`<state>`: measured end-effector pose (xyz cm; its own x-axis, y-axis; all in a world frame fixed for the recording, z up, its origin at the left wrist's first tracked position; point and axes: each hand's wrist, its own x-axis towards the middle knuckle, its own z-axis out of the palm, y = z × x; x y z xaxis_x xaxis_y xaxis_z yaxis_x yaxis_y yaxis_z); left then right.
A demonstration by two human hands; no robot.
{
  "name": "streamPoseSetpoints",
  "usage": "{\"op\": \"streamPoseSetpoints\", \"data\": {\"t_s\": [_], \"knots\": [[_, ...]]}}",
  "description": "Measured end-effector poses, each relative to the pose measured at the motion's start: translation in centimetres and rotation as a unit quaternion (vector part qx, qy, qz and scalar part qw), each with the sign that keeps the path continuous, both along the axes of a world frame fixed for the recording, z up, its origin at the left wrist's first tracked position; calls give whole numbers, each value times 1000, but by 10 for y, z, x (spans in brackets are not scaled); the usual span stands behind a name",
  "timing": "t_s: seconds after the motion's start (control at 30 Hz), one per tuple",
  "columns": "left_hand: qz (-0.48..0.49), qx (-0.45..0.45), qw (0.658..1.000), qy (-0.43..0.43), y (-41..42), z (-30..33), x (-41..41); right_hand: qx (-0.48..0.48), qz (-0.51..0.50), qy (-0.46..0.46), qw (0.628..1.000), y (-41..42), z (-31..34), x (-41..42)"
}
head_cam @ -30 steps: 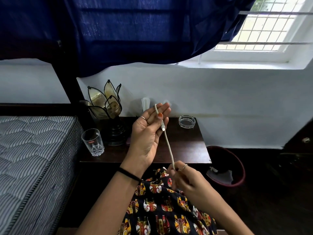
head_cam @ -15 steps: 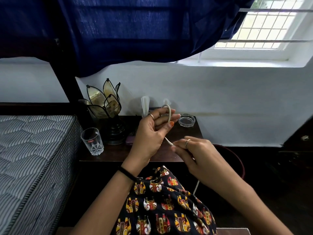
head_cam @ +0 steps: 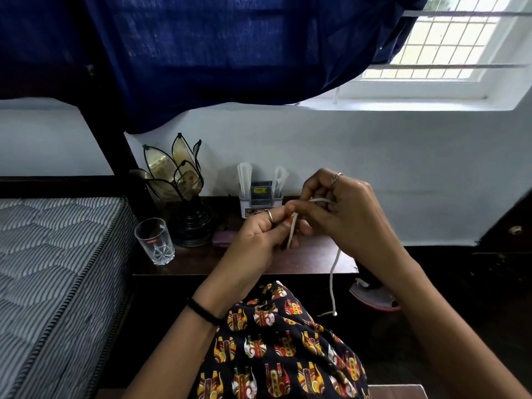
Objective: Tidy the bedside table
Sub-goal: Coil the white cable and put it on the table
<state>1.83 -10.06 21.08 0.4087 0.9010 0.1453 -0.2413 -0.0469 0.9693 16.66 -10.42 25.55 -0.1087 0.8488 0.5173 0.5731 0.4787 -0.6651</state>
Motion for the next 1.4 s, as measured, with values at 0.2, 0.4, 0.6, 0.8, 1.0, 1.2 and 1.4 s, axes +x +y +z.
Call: {"op": "streamPoseSetpoints", "data": {"t_s": [0.2, 0.4, 0.6, 0.8, 1.0, 1.2, 1.4], "knots": [[1, -104, 987, -123, -6, 6, 6, -45, 14, 47, 998, 14, -8, 2], [4, -87, 994, -72, -7, 7, 12, -89, 47, 120, 988, 19, -27, 8], [-1, -108, 991, -79, -4, 10, 15, -139, 86, 288, 944, 14, -41, 18], [-8, -122, 968, -217, 5, 16, 21, -188, 75, 321, 925, -3, -75, 16], [45, -100, 967, -232, 13, 17, 21, -230, 53, 186, 954, -24, -108, 13], [80, -70, 969, -224, 15, 18, 22, -210, 6, 24, 977, -43, -121, 16], [154, 8, 982, -107, 20, 9, 28, -150, -14, -195, 969, -55, -95, 11]]}}
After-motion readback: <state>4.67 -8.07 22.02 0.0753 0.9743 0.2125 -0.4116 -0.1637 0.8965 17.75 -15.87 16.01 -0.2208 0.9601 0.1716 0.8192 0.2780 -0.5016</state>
